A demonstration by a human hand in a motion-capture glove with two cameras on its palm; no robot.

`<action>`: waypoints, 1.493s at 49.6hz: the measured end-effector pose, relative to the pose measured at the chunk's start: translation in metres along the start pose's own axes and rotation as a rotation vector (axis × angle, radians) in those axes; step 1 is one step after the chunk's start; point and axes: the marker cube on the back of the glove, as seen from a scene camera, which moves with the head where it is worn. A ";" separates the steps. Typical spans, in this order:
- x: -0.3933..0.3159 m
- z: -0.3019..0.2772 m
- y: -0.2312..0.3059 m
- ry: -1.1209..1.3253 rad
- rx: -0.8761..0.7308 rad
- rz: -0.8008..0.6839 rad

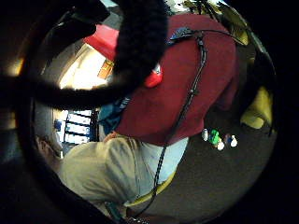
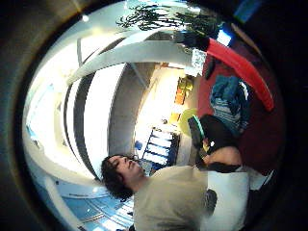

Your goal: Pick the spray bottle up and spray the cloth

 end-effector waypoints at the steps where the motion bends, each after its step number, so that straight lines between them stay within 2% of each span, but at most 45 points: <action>1: 0.002 0.002 -0.003 -0.007 0.008 0.001; 19: 0.011 0.033 -0.058 -0.071 0.016 -0.010; 29: 0.007 0.048 -0.092 -0.125 0.113 -0.064; 48: 0.014 0.056 -0.146 -0.028 0.271 -0.198; 58: 0.023 0.065 -0.168 -0.046 0.225 -0.159; 68: 0.017 0.074 -0.170 -0.152 0.157 0.017; 74: 0.005 0.069 -0.158 -0.163 0.167 0.002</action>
